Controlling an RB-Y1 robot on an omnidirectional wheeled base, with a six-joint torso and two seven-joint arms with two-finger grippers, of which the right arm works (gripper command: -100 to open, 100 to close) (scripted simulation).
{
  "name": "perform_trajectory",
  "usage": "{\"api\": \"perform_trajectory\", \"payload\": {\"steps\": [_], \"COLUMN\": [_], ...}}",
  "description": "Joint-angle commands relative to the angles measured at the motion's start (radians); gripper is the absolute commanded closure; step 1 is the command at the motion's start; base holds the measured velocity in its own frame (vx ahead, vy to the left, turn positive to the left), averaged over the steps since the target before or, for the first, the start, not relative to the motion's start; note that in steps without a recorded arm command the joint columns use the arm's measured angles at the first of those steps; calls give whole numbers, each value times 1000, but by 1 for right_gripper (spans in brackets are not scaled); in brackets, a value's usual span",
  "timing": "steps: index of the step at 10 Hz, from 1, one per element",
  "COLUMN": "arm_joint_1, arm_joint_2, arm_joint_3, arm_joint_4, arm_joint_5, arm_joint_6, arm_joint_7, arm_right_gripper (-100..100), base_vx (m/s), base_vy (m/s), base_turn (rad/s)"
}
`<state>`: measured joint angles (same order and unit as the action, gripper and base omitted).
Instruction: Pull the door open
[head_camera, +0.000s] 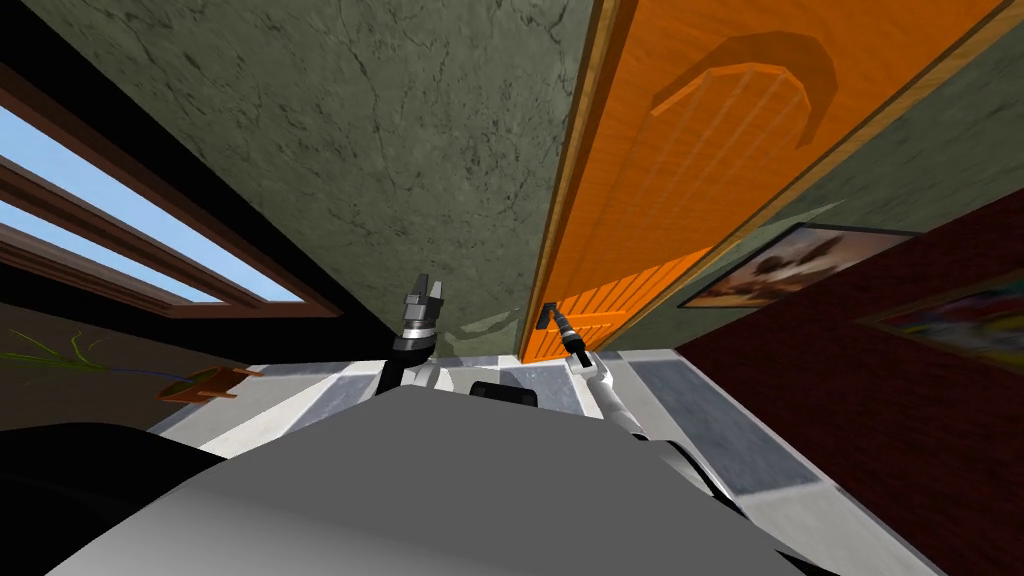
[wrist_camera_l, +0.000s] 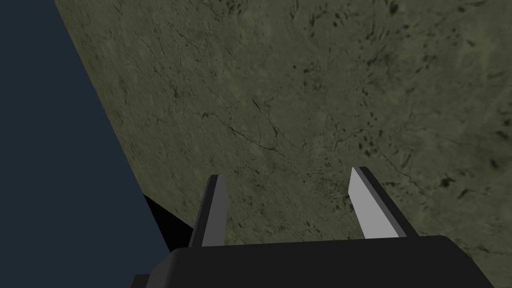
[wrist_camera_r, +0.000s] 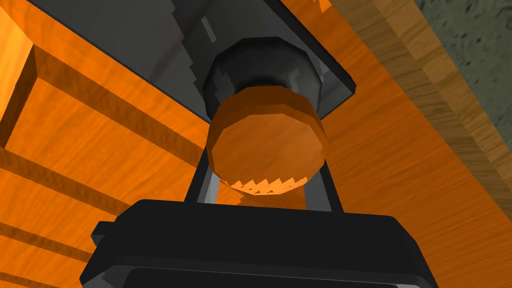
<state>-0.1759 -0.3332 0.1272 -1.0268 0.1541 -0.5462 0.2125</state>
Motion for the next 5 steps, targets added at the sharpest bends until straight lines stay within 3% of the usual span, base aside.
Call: {"api": "perform_trajectory", "payload": {"steps": [1,2,3,5], "arm_joint_1": [-4,-8,-8,-17], "arm_joint_2": [12,12,12,13], "arm_joint_3": [12,12,12,12], "arm_joint_4": [7,13,13,25], "arm_joint_5": [-30,-57,-57,-114], "arm_joint_6": [-4,-2,-2,1], "arm_joint_7": [-48,-75,-85,-148], "arm_right_gripper": [100,100,100,100], "base_vx": [-54,-71,-48,-69], "base_vy": [-48,-59,-38,-47], "base_turn": [79,154,64,108]}}
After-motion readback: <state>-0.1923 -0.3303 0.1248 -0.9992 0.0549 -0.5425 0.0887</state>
